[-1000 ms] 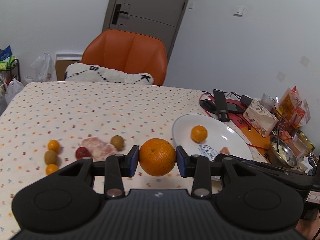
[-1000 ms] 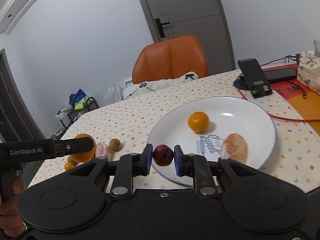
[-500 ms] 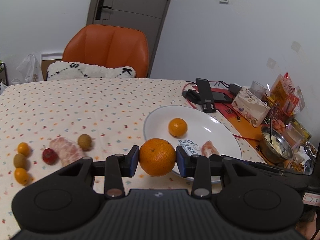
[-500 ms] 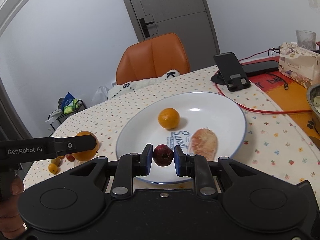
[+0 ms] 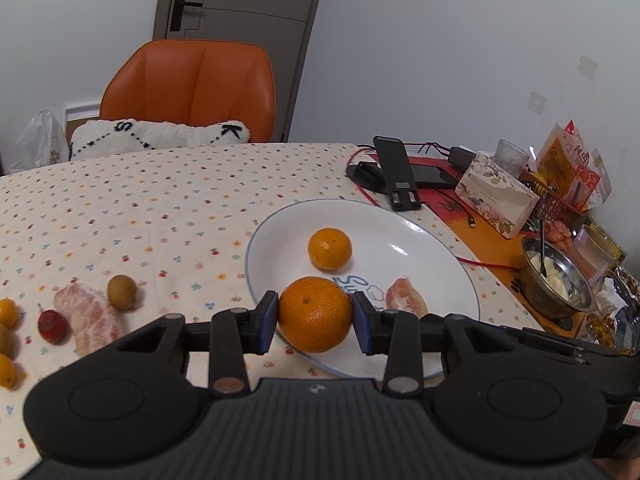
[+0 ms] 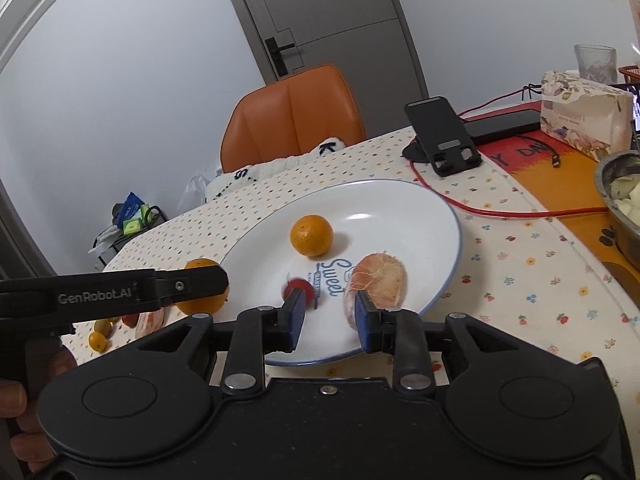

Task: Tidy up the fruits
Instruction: 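Carry the apple and orange onto the white plate and open both tools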

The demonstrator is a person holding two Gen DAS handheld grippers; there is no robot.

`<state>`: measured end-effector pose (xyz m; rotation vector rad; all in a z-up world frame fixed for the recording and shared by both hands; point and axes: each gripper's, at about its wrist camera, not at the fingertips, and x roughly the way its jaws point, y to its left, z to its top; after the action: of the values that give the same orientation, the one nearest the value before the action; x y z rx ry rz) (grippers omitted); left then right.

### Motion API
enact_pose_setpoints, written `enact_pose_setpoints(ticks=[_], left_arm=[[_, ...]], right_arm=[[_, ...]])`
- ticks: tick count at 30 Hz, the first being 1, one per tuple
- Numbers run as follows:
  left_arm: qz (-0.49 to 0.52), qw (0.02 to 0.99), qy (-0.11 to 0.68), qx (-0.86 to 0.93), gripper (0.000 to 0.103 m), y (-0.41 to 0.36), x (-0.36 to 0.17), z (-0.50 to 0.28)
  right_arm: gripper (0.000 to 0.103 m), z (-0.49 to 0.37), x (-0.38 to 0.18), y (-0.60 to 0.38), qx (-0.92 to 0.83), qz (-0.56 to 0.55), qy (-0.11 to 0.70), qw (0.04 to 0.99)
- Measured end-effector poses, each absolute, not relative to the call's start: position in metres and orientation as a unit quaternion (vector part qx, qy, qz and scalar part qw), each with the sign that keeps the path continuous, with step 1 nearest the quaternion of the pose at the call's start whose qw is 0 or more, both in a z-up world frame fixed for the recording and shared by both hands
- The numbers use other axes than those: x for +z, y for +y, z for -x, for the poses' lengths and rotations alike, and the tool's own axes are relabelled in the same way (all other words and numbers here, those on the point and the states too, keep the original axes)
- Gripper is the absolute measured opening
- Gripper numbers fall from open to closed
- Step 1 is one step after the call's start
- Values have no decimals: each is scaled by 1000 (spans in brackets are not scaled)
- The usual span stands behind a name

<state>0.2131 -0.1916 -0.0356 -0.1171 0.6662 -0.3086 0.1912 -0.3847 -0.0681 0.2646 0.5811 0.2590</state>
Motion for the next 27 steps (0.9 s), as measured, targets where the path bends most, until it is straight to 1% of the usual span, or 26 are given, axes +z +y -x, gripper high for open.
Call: enact_pose_setpoints(ticks=[3,5,7,11,14,16,17,19,22,26,27], left_arm=[[56,931,328,-151,38,-195,-37,-215],[53,934,322,-146,41,-195,-36,-213],[51,936,317,-145,41,-193,-33,-211],[55,940,310,-132,46,-183,-28,-208],[58,941,310,-119,53,-174,-26,-205],[60,942,311,-114,62,-168,-26,-202],[60,942,311,-111,65,-165,-25,-201],[59,944,307,-103,75,-159,-24,-197],[51,947,302,-92,83,-151,-23,-192],[49,948,303,-81,87,-140,-24,-187],[50,948,304,-80,88,-137,-24,-186]], right_arm=[[29,-191,-69,-386,128,-131,287,940],[30,-191,-69,-386,129,-131,288,940],[35,-190,-70,-385,127,-130,289,940],[36,-189,-70,-382,127,-126,289,941],[37,-188,-68,-379,128,-123,288,941],[39,-187,-67,-376,129,-120,288,941],[40,-186,-67,-374,129,-119,288,941],[44,-185,-65,-371,130,-115,287,942],[49,-183,-62,-367,131,-112,285,943],[58,-183,-60,-359,132,-103,284,944],[62,-182,-60,-357,132,-102,284,944]])
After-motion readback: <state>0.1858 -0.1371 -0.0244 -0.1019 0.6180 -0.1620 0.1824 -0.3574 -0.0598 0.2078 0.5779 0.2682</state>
